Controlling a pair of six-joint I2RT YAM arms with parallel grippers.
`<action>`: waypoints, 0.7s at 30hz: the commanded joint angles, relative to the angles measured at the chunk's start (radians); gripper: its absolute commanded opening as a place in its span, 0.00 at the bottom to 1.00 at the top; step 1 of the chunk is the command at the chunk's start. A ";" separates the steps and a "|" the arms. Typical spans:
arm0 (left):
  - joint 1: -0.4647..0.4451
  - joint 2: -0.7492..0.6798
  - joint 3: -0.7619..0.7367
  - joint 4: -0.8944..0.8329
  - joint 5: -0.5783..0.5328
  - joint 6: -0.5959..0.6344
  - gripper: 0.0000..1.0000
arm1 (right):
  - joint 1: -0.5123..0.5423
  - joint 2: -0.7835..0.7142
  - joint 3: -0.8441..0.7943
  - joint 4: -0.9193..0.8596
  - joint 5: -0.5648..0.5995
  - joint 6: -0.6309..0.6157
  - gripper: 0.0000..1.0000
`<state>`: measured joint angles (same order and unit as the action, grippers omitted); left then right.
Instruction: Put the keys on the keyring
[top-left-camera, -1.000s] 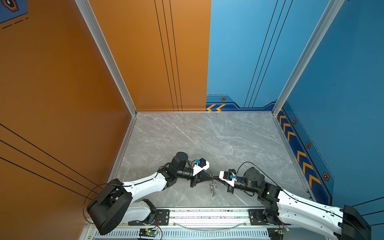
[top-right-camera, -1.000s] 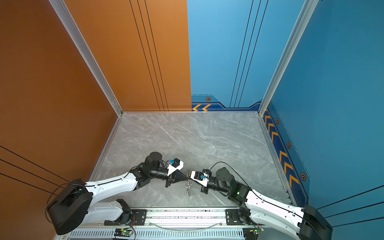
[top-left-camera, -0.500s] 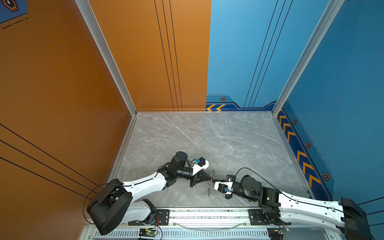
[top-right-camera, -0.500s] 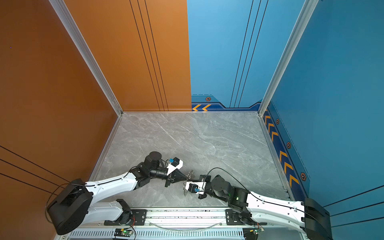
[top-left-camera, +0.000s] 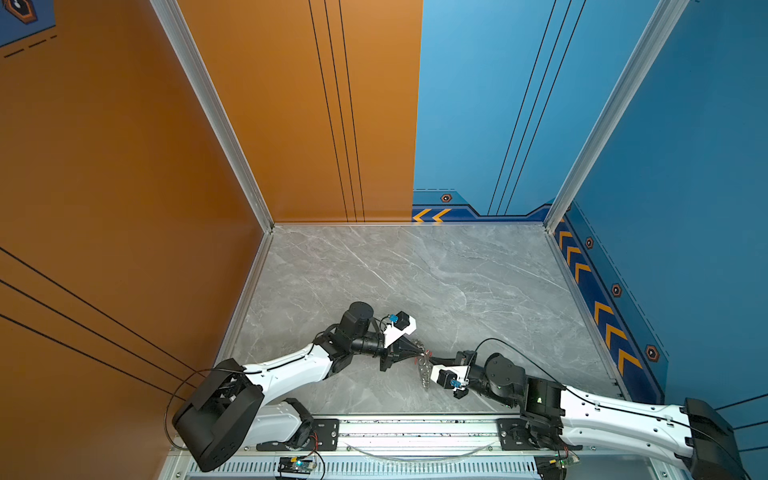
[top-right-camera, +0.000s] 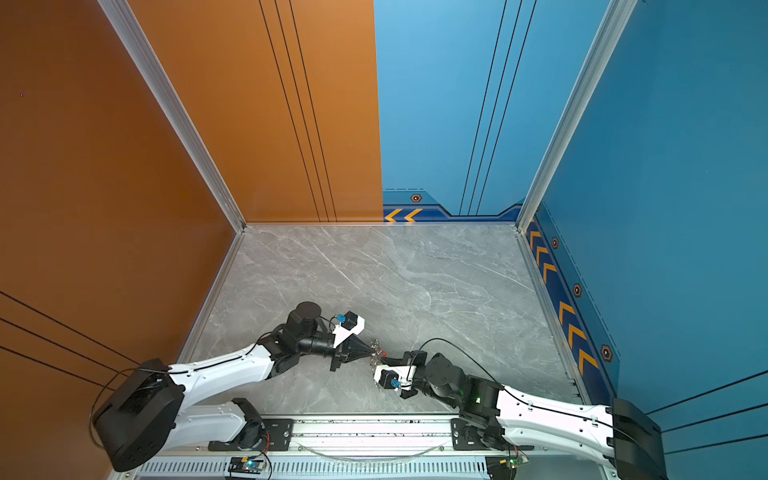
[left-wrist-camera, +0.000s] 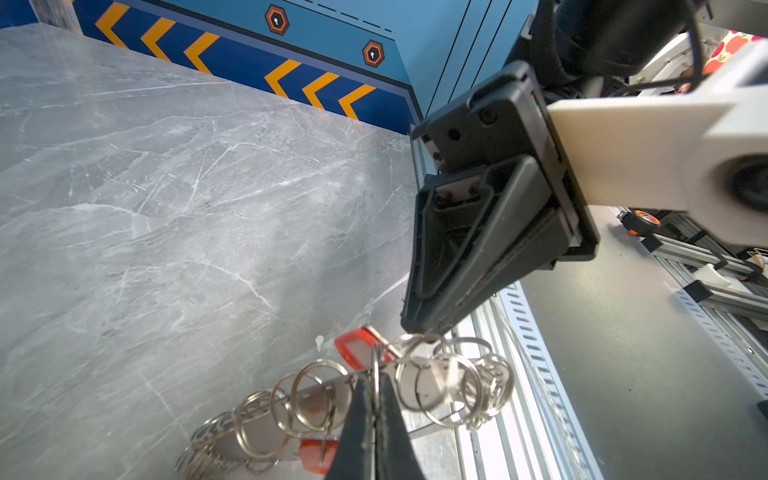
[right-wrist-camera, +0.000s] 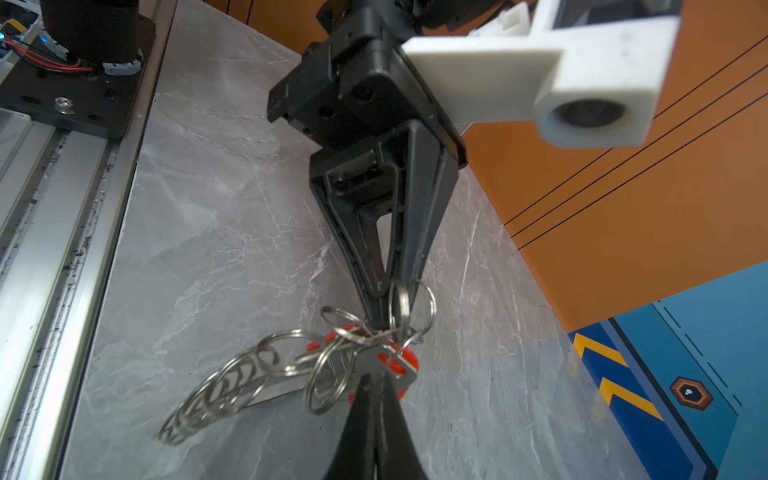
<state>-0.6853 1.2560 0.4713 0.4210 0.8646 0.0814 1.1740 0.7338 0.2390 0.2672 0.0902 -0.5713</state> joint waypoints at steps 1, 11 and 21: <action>0.008 -0.027 -0.011 0.048 -0.027 -0.001 0.00 | -0.042 -0.051 -0.027 -0.055 -0.110 0.073 0.12; -0.012 -0.051 -0.032 0.059 -0.053 0.044 0.00 | -0.283 -0.147 -0.010 0.029 -0.297 0.319 0.36; -0.060 -0.150 -0.078 0.059 -0.224 0.145 0.00 | -0.303 0.042 0.141 -0.033 -0.384 0.470 0.30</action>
<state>-0.7338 1.1305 0.4042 0.4534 0.7181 0.1703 0.8764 0.7494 0.3260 0.2630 -0.2272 -0.1833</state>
